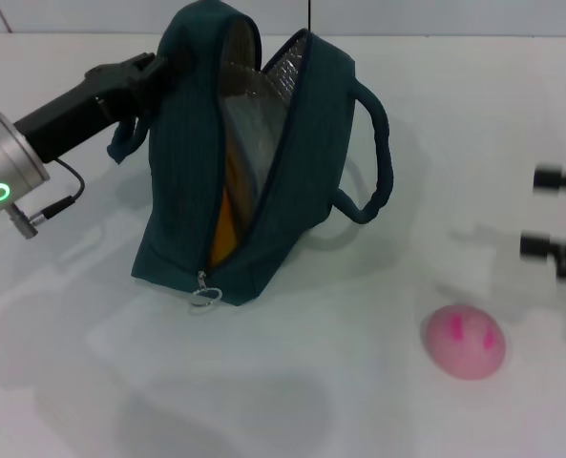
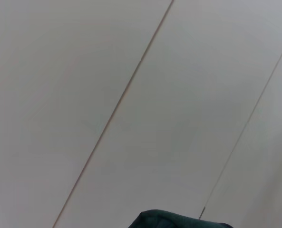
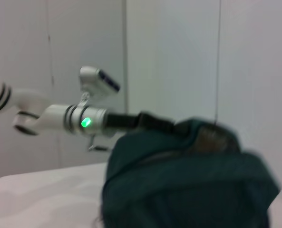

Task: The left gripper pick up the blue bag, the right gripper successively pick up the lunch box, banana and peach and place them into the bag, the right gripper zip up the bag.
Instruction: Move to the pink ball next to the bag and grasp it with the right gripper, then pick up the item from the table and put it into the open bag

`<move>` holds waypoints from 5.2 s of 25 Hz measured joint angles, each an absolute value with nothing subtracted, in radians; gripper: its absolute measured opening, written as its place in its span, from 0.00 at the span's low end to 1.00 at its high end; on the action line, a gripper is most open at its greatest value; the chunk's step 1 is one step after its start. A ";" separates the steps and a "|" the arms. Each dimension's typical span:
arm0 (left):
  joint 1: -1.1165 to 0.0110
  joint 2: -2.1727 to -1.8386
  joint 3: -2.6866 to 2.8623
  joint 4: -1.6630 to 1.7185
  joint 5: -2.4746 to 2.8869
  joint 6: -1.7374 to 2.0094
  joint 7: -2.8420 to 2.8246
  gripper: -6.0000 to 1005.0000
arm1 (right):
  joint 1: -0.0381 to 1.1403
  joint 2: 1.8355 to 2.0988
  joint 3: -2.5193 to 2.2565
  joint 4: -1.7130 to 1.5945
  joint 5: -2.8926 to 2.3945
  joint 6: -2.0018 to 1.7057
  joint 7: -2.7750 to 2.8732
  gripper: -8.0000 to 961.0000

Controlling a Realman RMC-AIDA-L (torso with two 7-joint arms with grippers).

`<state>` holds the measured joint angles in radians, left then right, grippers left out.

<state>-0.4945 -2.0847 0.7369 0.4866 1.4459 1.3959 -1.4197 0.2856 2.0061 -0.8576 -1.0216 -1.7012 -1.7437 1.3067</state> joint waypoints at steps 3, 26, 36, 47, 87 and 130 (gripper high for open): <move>-0.496 -2.086 0.737 0.473 1.446 1.395 -1.392 0.05 | 0.284 2.003 -0.857 -0.905 -1.774 -1.763 1.247 0.76; -0.536 -2.088 0.744 0.449 1.449 1.383 -1.341 0.05 | 0.298 2.014 -0.869 -0.533 -1.841 -1.584 0.919 0.68; -0.539 -2.088 0.745 0.448 1.449 1.381 -1.341 0.05 | 0.333 2.011 -0.861 -0.496 -1.838 -1.578 0.920 0.54; -0.547 -2.089 0.746 0.423 1.448 1.381 -1.282 0.05 | 0.332 2.010 -0.726 -0.493 -1.769 -1.670 0.911 0.20; -0.579 -2.089 0.747 0.399 1.447 1.380 -1.262 0.05 | 0.376 2.018 -0.869 -0.492 -1.895 -1.527 1.002 0.71; -0.578 -2.090 0.773 0.406 1.436 1.546 -1.193 0.05 | 0.458 2.023 -0.818 -0.465 -1.331 -1.701 0.943 0.15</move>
<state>-0.5779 -2.0897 0.7730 0.4058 1.4364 1.5463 -1.1933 0.4584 2.0232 -0.8176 -0.4646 -1.3314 -1.7012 0.9428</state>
